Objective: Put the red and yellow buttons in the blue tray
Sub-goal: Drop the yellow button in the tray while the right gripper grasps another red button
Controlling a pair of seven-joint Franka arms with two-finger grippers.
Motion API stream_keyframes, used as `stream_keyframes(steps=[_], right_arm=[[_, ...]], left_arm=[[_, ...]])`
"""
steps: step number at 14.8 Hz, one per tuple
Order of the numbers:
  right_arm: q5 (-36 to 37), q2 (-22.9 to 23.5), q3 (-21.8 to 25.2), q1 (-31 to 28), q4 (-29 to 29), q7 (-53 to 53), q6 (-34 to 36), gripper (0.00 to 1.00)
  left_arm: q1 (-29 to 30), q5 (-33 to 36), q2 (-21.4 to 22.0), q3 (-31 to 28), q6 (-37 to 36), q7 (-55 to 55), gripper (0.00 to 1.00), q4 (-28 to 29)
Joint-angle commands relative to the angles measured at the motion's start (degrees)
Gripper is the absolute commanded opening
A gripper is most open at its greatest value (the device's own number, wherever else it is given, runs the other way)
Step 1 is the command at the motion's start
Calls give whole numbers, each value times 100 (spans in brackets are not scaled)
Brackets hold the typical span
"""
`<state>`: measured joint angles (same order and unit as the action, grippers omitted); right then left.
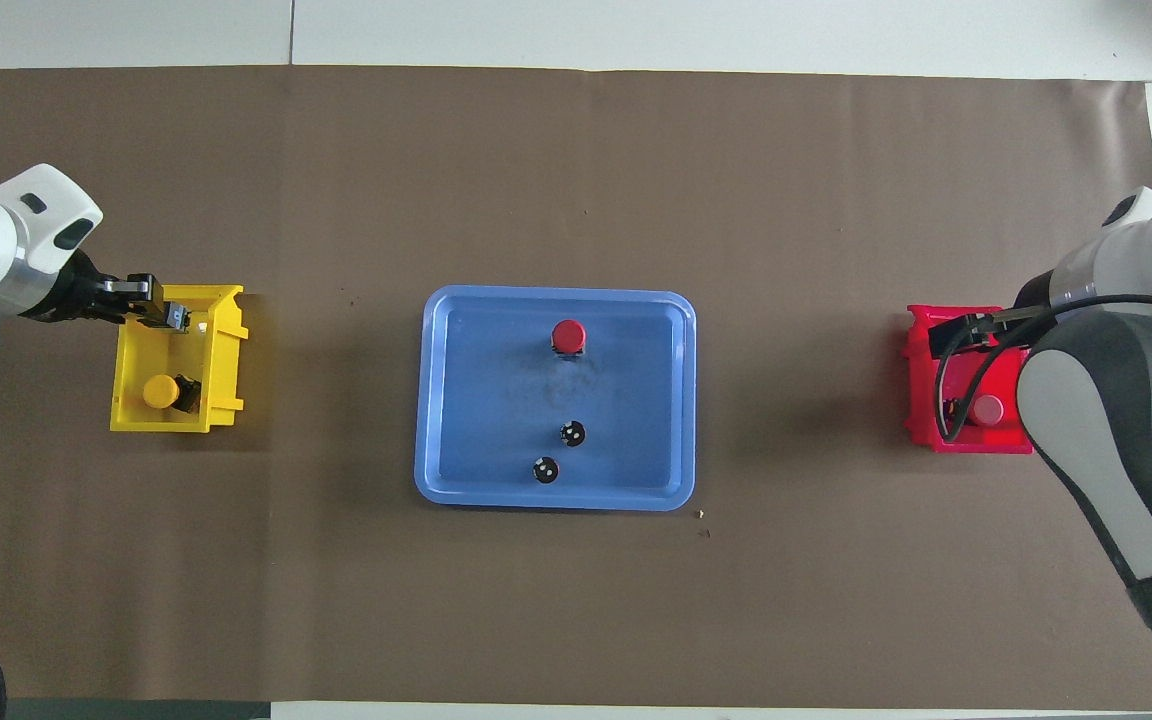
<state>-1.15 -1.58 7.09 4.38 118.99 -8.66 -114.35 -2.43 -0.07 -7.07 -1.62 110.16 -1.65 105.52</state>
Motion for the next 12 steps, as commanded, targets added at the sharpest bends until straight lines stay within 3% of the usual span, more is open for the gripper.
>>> stream_keyframes(steps=[1,2,7,12], right_arm=[[-87,-465,-112,-322,974,-433,-752,90],[-87,-518,-112,-411,1159,-574,-1007,89],[-87,-484,-103,-491,1512,-751,-1448,76],[-87,-370,-103,-674,1855,-1137,-1984,74]], left_arm=[[-46,200,13,4,-1056,15,1,-927],[-99,200,57,56,-1084,242,1,-884],[-1880,174,259,92,12,2974,1,37],[-2875,69,84,101,715,4110,1,398]])
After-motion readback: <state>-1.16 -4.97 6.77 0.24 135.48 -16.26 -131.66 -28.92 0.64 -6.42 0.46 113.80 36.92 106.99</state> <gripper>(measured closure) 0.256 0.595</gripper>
